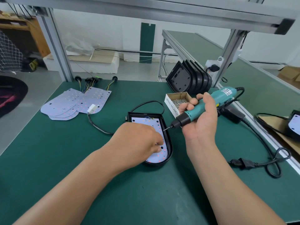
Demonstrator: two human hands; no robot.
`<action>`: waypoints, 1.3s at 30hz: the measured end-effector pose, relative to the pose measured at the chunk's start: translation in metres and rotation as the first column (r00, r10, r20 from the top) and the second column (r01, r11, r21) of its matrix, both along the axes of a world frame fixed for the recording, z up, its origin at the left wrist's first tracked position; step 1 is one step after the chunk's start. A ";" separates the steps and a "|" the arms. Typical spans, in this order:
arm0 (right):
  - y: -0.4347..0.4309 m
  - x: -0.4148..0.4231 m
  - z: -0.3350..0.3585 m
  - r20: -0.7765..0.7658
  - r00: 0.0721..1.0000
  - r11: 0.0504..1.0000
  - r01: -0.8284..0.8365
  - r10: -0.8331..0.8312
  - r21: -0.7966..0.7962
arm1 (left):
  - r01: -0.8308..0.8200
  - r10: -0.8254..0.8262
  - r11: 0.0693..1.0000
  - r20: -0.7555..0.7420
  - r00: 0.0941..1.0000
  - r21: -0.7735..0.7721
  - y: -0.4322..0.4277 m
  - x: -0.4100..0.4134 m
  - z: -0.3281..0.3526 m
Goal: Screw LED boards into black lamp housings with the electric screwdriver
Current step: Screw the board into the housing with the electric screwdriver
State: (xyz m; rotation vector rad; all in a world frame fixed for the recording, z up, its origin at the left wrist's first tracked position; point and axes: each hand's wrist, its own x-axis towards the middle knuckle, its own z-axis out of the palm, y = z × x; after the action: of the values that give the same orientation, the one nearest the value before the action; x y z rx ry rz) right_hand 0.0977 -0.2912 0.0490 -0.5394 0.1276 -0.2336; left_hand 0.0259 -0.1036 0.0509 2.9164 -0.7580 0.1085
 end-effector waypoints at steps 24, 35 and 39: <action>0.006 -0.013 0.016 0.156 0.986 0.996 -0.066 0.056 0.061 | -0.192 -0.076 0.681 -0.329 0.941 -0.706 0.012 -0.014 0.001; 0.012 -0.023 0.024 0.207 0.974 0.991 -0.112 0.096 0.068 | -0.692 -0.570 0.034 -0.583 0.579 -0.721 0.012 -0.013 0.009; 0.012 -0.024 0.025 0.220 0.972 0.992 -0.105 0.088 0.069 | -0.687 -0.520 0.019 -0.594 0.614 -0.726 0.011 -0.013 0.007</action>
State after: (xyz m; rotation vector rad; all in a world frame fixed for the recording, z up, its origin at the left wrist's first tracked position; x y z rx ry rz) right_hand 0.0736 -0.2794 0.0744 -0.4357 -0.1008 -0.1902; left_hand 0.0131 -0.0926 0.0582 1.1476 -0.0404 -0.4663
